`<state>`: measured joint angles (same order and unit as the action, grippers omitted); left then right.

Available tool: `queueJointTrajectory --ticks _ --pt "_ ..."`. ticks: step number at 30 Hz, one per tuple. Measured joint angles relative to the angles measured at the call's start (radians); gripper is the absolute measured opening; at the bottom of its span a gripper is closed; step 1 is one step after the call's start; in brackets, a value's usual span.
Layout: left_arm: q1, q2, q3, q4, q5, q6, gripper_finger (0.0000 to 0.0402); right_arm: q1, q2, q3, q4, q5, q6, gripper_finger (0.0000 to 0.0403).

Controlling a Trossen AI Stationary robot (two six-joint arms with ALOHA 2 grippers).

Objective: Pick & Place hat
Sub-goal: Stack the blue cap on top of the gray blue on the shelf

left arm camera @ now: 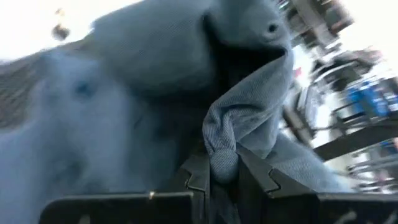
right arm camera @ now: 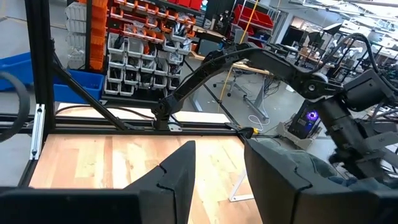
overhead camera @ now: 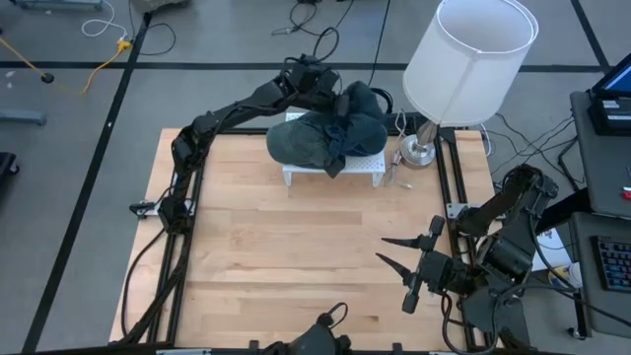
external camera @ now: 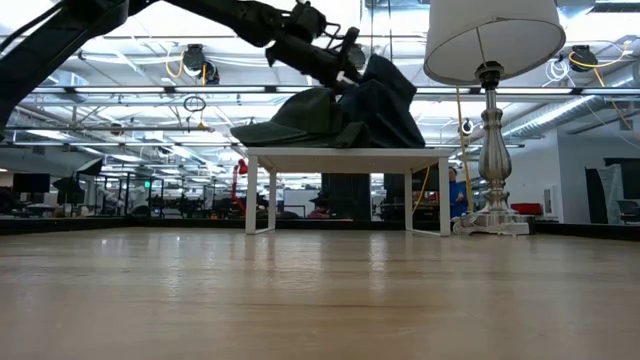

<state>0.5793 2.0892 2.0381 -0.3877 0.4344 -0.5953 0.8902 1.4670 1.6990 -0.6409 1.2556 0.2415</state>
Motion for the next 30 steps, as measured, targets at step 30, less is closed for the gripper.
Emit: queueJointTrajectory --ticks 30 --pt "-0.033 -0.035 0.001 -0.259 -0.116 0.092 0.0119 -0.04 -0.003 -0.074 0.024 0.0 0.005 0.013"
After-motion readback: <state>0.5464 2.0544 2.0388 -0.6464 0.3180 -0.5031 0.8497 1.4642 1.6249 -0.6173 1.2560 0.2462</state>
